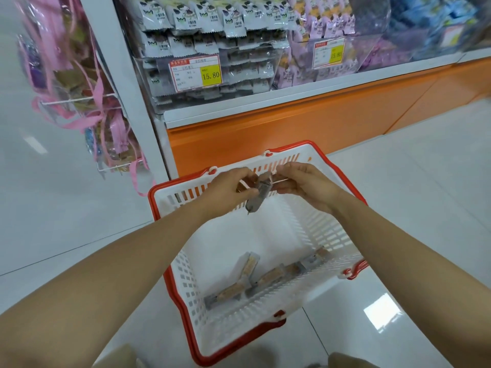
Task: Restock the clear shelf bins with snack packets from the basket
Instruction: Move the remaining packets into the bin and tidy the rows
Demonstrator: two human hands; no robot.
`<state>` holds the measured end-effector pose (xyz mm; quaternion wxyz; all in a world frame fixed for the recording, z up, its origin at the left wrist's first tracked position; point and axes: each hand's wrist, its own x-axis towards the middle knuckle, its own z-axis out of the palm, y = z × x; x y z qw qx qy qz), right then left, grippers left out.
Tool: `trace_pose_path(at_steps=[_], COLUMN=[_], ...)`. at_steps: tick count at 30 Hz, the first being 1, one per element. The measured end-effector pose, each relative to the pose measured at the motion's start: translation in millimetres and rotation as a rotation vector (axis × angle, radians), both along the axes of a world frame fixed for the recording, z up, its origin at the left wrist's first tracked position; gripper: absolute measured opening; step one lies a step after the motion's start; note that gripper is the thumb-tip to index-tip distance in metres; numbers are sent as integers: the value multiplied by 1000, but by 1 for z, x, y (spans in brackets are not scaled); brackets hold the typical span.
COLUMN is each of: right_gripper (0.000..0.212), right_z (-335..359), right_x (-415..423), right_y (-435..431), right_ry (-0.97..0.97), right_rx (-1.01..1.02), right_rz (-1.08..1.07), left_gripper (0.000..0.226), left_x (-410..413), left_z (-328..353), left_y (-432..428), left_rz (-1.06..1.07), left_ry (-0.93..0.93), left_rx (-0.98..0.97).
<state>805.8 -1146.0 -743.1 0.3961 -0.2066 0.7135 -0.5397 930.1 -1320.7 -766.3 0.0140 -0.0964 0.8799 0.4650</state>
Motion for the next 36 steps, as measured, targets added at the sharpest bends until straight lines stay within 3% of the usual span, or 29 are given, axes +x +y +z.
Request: trace_pose_path(at_steps=[2, 4, 8, 11, 14, 21, 23, 27, 29, 31, 36], right_gripper=[23, 23, 41, 40, 36, 35, 33, 34, 36, 36, 29], right_z=[2, -1, -3, 0, 10, 56, 77, 121, 144, 164, 195], right_x=[3, 5, 17, 24, 25, 13, 9, -6, -14, -19, -33], right_y=[-1, -2, -5, -8, -9, 0, 3, 3, -4, -17, -59], right_ry=[-2, 129, 353, 553, 674, 683, 688, 748, 792, 839, 986], right_rx=[-48, -4, 89, 23, -34, -210, -301, -381, -377, -369, -275], right_rz=[-22, 11, 131, 84, -2, -129, -196, -270, -290, -292, -324], left_gripper=[22, 23, 28, 28, 31, 27, 22, 18, 19, 22, 49], left_x=[2, 4, 10, 11, 9, 2, 2, -3, -7, -9, -10], left_z=[5, 10, 23, 34, 45, 90, 106, 138, 157, 174, 187], left_y=[-3, -8, -11, -9, -8, -6, -8, -25, -39, -55, -90], left_rz=[61, 147, 189, 177, 201, 160, 154, 226, 292, 366, 353], left_ry=[-18, -13, -1, 45, 99, 207, 331, 785, 875, 822, 429], left_rx=[127, 335, 716, 804, 763, 425, 206, -404, -632, -787, -1001])
